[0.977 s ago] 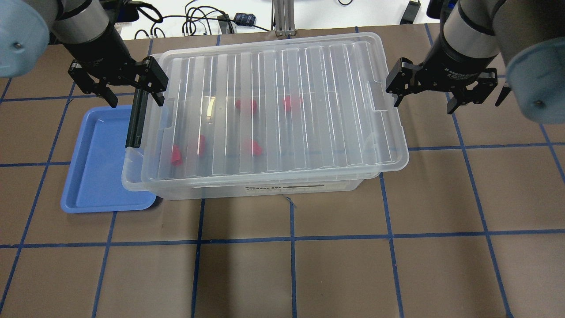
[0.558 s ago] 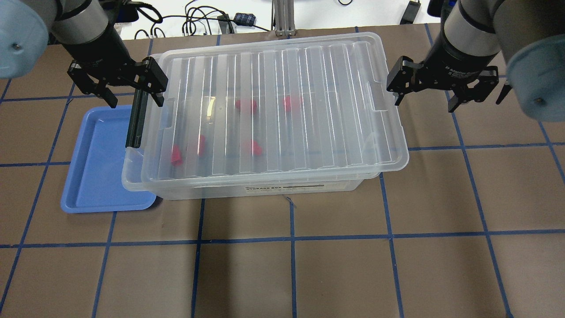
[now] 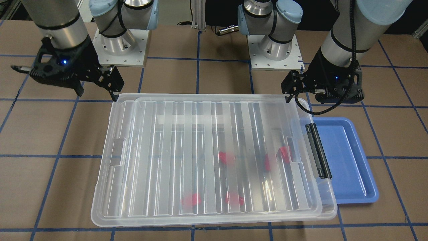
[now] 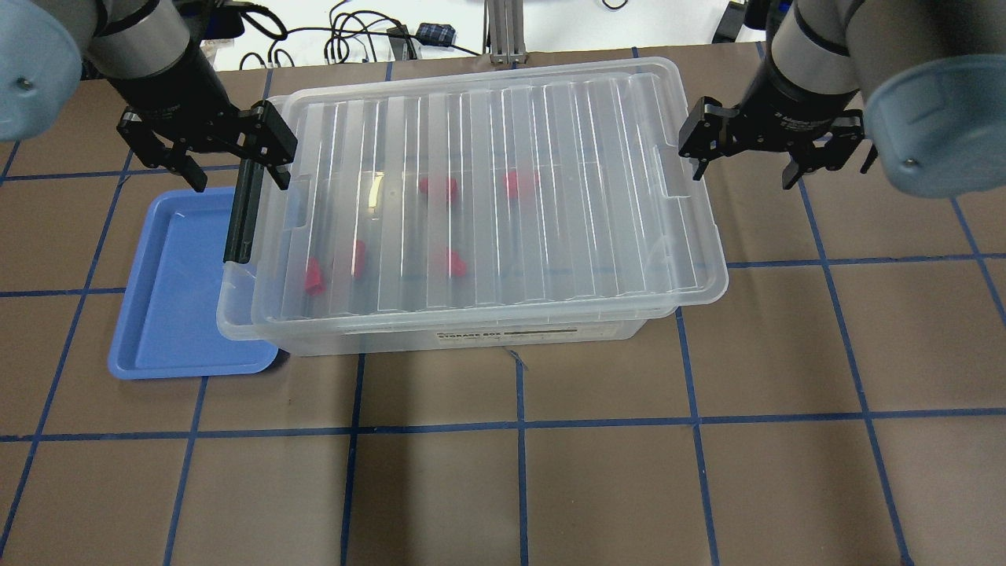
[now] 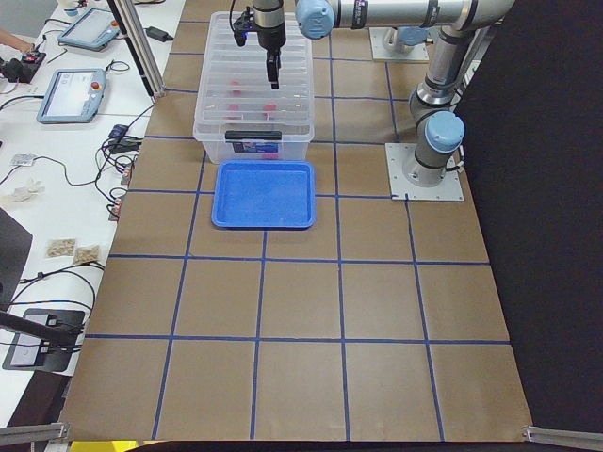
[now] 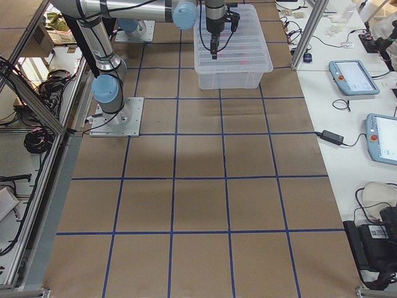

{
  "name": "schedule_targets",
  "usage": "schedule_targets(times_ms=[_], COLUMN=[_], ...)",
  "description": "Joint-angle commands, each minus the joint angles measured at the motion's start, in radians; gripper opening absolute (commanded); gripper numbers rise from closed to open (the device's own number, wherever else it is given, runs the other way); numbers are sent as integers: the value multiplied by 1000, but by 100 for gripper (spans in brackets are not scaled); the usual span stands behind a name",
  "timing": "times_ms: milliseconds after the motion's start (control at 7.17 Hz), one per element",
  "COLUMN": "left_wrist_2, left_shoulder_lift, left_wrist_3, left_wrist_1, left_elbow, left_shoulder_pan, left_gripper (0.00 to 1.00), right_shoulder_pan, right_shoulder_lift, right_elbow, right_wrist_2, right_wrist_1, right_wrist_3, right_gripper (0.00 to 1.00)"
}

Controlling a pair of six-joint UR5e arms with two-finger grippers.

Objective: Place red block in blue tray from box

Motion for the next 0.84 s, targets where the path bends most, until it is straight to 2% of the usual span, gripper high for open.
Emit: schedule_targets(times_ms=[0, 140, 698], left_wrist_2=[-1, -7, -1], left_shoulder_lift=[-8, -2, -7], left_wrist_3=[1, 0, 1], left_wrist_1=[1, 1, 2], left_elbow=[0, 0, 1], left_shoulder_pan=[-1, -1, 0], left_gripper=[100, 100, 100], right_shoulder_pan=[-1, -1, -10], right_shoulder_lift=[154, 210, 230], right_elbow=[4, 6, 9], right_wrist_2=[-4, -5, -5], right_wrist_1=[-161, -236, -260], right_wrist_3=[-77, -80, -155], right_gripper=[100, 100, 100])
